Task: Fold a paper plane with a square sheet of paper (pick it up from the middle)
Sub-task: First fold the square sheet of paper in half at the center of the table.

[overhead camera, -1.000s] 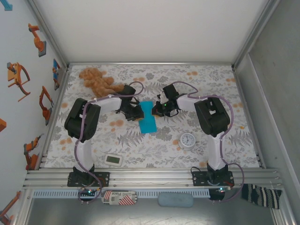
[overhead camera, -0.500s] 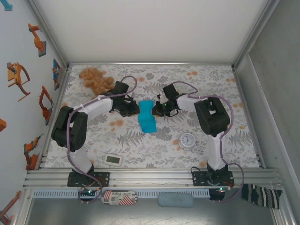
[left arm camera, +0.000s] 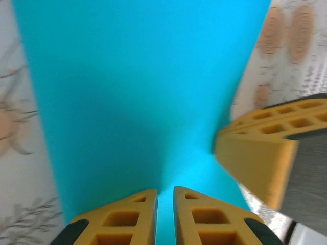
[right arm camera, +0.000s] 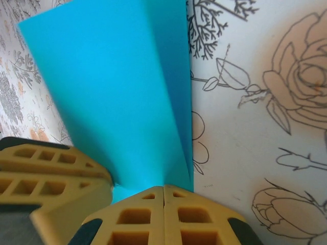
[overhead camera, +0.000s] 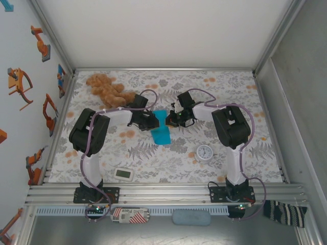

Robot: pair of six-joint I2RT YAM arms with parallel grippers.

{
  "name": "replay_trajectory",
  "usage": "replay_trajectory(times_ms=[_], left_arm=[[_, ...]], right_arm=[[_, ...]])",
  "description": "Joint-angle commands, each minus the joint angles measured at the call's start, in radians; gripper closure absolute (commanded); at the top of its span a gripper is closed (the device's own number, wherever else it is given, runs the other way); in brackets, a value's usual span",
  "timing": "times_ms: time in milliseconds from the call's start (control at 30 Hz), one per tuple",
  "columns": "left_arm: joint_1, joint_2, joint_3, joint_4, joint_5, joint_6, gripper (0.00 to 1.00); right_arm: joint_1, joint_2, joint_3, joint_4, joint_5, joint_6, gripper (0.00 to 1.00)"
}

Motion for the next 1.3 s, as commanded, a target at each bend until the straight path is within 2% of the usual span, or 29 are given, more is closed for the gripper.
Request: replay_trajectory(times_ms=[0, 233, 433, 633, 733, 900, 1100, 1267], left_arm=[[0.033, -0.015, -0.049, 0.004, -0.051, 0.026, 0.82], [0.093, -0.056, -0.109, -0.006, -0.097, 0.041, 0.82], [0.123, -0.113, -0.094, -0.048, -0.100, 0.065, 0.82], [0.102, -0.173, -0.084, 0.082, 0.043, 0.013, 0.82], [0.069, -0.143, -0.069, 0.136, 0.059, -0.016, 0.81], [0.039, -0.040, -0.002, 0.127, 0.064, -0.013, 0.81], [0.052, 0.039, 0.033, 0.123, 0.064, 0.003, 0.81], [0.097, 0.066, 0.017, 0.095, 0.035, 0.044, 0.81]], right_arm=[[0.007, 0.158, -0.078, -0.195, 0.288, -0.034, 1.00], [0.007, 0.166, -0.066, -0.216, 0.316, -0.032, 1.00], [0.005, 0.167, -0.068, -0.221, 0.327, -0.032, 1.00], [0.006, 0.166, -0.065, -0.222, 0.326, -0.034, 1.00], [0.006, 0.170, -0.064, -0.222, 0.326, -0.033, 1.00], [0.006, 0.171, -0.064, -0.224, 0.326, -0.035, 1.00], [0.005, 0.172, -0.064, -0.234, 0.332, -0.049, 1.00], [-0.001, 0.169, -0.070, -0.241, 0.339, -0.056, 1.00]])
